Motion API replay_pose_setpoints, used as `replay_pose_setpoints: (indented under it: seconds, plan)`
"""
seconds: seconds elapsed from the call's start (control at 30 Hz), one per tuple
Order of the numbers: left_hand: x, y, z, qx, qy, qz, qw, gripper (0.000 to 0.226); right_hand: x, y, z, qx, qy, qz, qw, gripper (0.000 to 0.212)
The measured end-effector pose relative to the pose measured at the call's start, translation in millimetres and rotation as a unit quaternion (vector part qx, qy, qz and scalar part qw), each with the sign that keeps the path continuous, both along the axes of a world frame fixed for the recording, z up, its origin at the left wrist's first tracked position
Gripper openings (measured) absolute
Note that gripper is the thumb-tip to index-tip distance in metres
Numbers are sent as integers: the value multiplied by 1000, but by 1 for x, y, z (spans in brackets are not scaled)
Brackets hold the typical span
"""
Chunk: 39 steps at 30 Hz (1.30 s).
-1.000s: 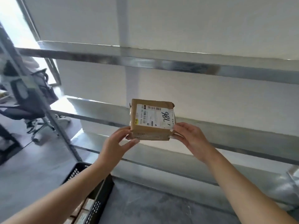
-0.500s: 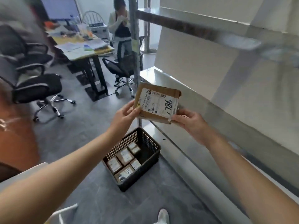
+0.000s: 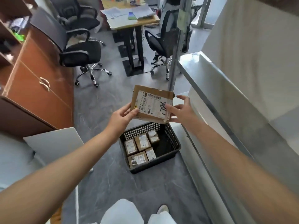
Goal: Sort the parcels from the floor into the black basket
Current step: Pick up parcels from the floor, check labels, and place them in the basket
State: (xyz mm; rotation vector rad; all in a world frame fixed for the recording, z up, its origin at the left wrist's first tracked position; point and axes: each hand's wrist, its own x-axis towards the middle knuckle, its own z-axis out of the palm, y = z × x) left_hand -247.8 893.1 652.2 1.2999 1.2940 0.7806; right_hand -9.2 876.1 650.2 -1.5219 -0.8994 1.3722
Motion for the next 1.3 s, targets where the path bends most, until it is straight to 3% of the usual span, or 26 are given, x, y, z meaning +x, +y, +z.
replay_pose_setpoints:
  seconds: [0.1,0.2,0.5,0.67,0.8,1.07,1.3]
  plan:
    - [-5,11,-15,-19,-8,27,999,56,-6,31,-16,-15,-12,45,999,75]
    - [-12,30,-30,-34,-15,49,998,51,-14,60,-30,-23,-16,83,996,81]
    - [-2,124,-92,-120,-55,68,989,48,-15,128,-95,-90,0,35,995,45]
    - [31,175,-146,-122,11,32,992,33,14,161,-148,-118,-31,-22,992,52]
    - [59,197,-198,-112,96,4,989,29,36,178,-197,-145,-102,-6,984,63]
    - [102,187,-367,-314,96,70,942,37,76,193,-360,-219,-233,82,944,83]
    - [124,157,-530,-432,100,111,889,13,87,187,-517,-292,-271,207,893,87]
